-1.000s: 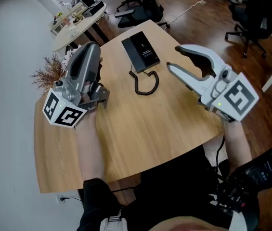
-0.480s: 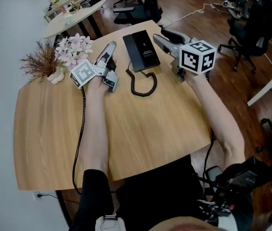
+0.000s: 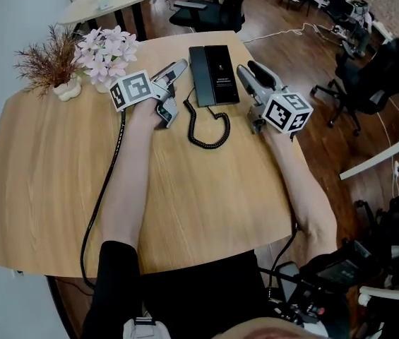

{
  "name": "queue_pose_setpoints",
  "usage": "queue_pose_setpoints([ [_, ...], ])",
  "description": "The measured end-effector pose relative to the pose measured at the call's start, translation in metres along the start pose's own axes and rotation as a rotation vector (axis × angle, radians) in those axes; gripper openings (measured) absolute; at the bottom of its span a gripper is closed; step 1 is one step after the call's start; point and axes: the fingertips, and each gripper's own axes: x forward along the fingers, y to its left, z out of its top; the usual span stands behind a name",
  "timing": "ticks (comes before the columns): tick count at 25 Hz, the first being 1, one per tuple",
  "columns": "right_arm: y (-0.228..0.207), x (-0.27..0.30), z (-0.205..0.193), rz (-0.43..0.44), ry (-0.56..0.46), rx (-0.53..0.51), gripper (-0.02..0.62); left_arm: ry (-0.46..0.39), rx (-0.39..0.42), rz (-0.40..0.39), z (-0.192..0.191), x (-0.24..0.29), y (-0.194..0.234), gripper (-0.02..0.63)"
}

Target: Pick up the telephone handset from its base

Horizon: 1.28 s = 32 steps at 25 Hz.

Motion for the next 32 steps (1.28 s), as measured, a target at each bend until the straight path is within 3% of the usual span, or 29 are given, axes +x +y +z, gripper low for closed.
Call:
queue_pose_setpoints([
  [6, 0.003, -0.004, 0.000, 0.019, -0.019, -0.053, 0.169, 0.010, -0.015, 0.010, -0.003, 0.001, 0.007, 0.192],
  [12, 0.001, -0.009, 0.001, 0.025, -0.022, -0.036, 0.169, 0.066, 0.023, 0.020, -0.014, 0.008, 0.001, 0.192],
  [20, 0.002, -0.010, 0.002, 0.047, -0.016, -0.041, 0.169, 0.277, -0.092, 0.109, -0.032, 0.029, 0.021, 0.212],
  [25, 0.006, -0.010, 0.001, 0.063, -0.011, -0.038, 0.169, 0.298, -0.171, 0.103, -0.031, 0.032, 0.028, 0.213],
  [32, 0.007, -0.011, -0.001, 0.070, -0.003, -0.051, 0.169, 0.343, -0.115, 0.104, -0.039, 0.036, 0.023, 0.213],
])
